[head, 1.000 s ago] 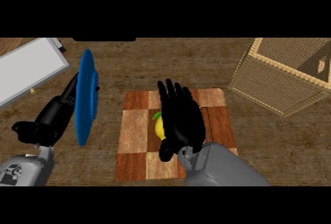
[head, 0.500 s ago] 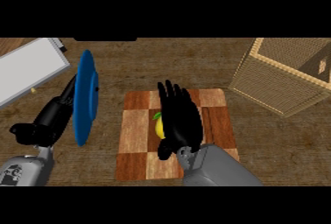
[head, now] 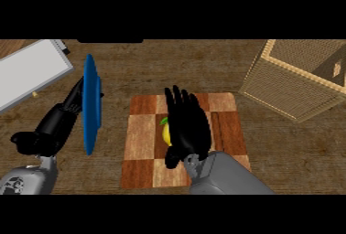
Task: Pick the lemon from the cutting board and place it in the basket
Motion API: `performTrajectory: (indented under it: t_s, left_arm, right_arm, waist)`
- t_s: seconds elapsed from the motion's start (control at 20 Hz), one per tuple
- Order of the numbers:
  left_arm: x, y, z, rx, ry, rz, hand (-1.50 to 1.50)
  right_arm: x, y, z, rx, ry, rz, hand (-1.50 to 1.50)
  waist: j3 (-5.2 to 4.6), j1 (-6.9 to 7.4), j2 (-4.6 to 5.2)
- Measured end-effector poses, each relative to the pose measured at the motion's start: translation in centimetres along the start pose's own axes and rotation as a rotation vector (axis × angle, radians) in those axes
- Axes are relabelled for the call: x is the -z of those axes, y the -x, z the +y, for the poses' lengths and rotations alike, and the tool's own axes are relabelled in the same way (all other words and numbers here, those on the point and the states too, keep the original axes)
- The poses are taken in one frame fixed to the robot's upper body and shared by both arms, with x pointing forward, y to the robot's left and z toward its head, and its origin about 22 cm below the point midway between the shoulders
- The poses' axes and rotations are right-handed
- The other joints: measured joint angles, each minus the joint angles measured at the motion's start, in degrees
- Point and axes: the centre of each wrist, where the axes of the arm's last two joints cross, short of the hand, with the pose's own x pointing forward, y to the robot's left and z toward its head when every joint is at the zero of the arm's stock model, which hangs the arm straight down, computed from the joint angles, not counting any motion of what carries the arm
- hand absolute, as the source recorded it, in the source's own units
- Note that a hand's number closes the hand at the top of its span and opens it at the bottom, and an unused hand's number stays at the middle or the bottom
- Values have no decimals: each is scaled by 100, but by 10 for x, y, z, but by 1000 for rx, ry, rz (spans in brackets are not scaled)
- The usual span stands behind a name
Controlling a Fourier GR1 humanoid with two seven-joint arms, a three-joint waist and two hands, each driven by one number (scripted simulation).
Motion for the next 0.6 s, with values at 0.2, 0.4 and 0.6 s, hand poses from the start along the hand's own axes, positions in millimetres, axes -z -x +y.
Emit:
performTrajectory:
  t_s: [0.2, 0.4, 0.6]
  left_arm:
    - [9, -5, 6, 3, 2, -1, 0]
    - [7, 2, 1, 1, 1, -2, 0]
    - [13, 0, -6, 2, 7, -1, 0]
  right_arm:
    - [6, -2, 12, -33, -14, 15, -150]
    - [8, -1, 20, -56, -26, 27, -150]
    - [17, 1, 31, -66, -32, 37, -150]
  waist:
    - [-1, 3, 5]
    - [-2, 3, 6]
    - [-1, 11, 9]
